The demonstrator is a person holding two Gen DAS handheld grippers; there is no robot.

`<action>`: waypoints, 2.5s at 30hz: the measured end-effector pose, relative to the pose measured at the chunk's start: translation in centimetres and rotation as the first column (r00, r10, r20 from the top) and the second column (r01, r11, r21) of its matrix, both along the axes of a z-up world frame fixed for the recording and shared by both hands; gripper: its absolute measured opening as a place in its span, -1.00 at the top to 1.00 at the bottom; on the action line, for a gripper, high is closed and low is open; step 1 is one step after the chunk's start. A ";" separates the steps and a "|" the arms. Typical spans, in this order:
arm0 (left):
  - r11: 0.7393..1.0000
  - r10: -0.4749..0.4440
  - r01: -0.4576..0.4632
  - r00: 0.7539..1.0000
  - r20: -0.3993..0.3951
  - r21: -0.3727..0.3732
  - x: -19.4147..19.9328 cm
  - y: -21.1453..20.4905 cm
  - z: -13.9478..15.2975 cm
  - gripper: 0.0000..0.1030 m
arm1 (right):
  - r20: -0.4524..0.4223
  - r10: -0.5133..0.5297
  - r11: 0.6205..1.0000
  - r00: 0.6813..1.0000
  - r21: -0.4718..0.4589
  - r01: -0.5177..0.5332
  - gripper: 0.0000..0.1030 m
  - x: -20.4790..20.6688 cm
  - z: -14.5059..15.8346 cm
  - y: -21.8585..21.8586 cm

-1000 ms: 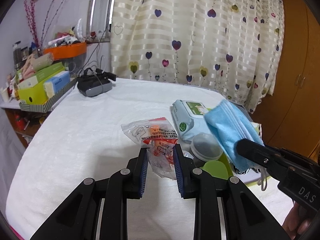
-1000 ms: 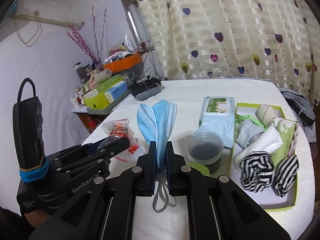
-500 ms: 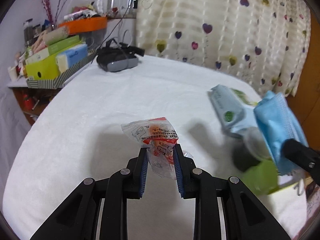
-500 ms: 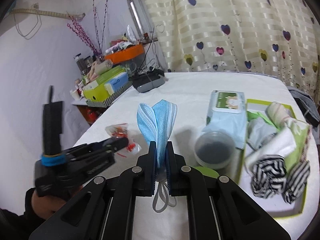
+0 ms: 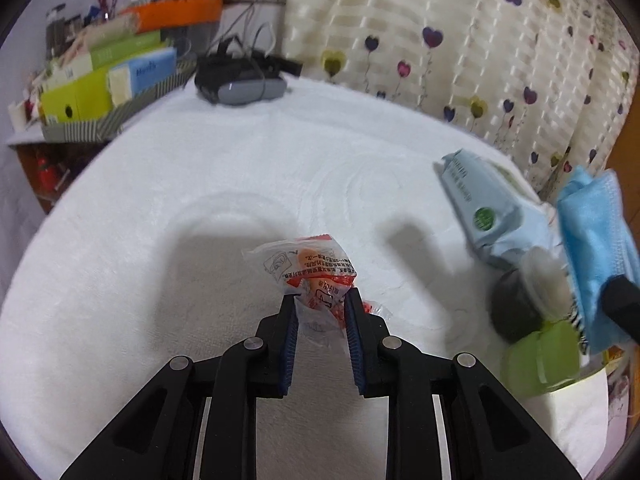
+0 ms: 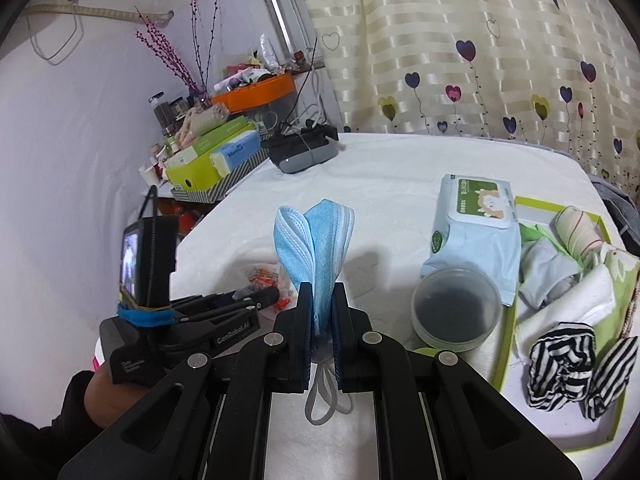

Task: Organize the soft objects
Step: 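Carry the candy bag and blue mask over the box with both grippers, then lower and open both grippers to release the bag and mask in the box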

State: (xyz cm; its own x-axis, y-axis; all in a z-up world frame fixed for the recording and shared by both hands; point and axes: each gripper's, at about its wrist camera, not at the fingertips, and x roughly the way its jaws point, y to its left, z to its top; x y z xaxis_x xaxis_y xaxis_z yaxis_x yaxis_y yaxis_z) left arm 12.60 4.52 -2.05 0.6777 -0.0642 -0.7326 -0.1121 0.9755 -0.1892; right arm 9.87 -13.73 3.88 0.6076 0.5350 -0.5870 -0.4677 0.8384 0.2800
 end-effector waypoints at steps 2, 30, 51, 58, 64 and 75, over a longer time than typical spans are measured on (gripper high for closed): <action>1.000 -0.008 0.008 1.000 0.028 0.014 -0.6 -0.7 1.2 0.59 | 0.013 -0.008 1.000 1.000 0.007 0.008 0.84 -0.4 0.5 -0.5; 0.916 -0.402 0.385 0.889 0.218 0.115 -6.2 -19.8 7.3 0.59 | 0.091 -0.283 0.958 0.955 0.062 0.279 0.83 -5.3 1.4 -13.8; 0.869 -0.494 0.490 0.868 0.052 0.069 -2.8 -25.0 1.9 0.59 | -0.104 -0.367 0.930 0.925 -0.019 0.367 0.83 -1.9 -5.9 -18.9; 0.863 -0.503 0.502 0.864 0.007 0.059 -1.3 -26.1 0.6 0.59 | -0.121 -0.363 0.932 0.924 -0.029 0.362 0.83 -0.8 -6.8 -19.7; 0.867 -0.493 0.494 0.869 -0.025 0.061 -0.1 -26.9 -0.4 0.58 | -0.120 -0.354 0.935 0.928 -0.037 0.352 0.82 0.7 -7.0 -20.0; 0.879 -0.474 0.473 0.881 0.001 0.067 -1.5 -26.2 0.7 0.44 | -0.078 -0.380 0.924 0.922 -0.071 0.375 0.26 -1.0 -6.1 -20.0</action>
State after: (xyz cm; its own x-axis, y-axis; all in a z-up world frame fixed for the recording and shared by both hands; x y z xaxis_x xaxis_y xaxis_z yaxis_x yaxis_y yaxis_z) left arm 11.05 -21.67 -1.35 0.5903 -0.3345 -0.7346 0.3684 0.9214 -0.1236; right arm 8.87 -33.78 -2.18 0.7025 0.2423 -0.6691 -0.0888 0.9627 0.2554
